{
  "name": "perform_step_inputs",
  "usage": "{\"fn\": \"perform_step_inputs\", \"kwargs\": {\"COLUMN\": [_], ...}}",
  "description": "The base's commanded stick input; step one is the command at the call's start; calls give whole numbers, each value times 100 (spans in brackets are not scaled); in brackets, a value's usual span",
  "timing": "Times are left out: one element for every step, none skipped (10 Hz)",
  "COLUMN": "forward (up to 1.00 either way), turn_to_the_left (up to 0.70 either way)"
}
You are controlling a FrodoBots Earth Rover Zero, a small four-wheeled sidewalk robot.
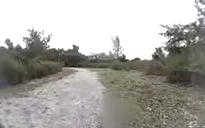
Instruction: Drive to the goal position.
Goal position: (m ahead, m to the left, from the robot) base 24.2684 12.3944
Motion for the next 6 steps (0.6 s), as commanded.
{"fn": "perform_step_inputs", "kwargs": {"forward": [70,70,70,70,70,70], "turn_to_the_left": [0,0,0,0,0,0]}}
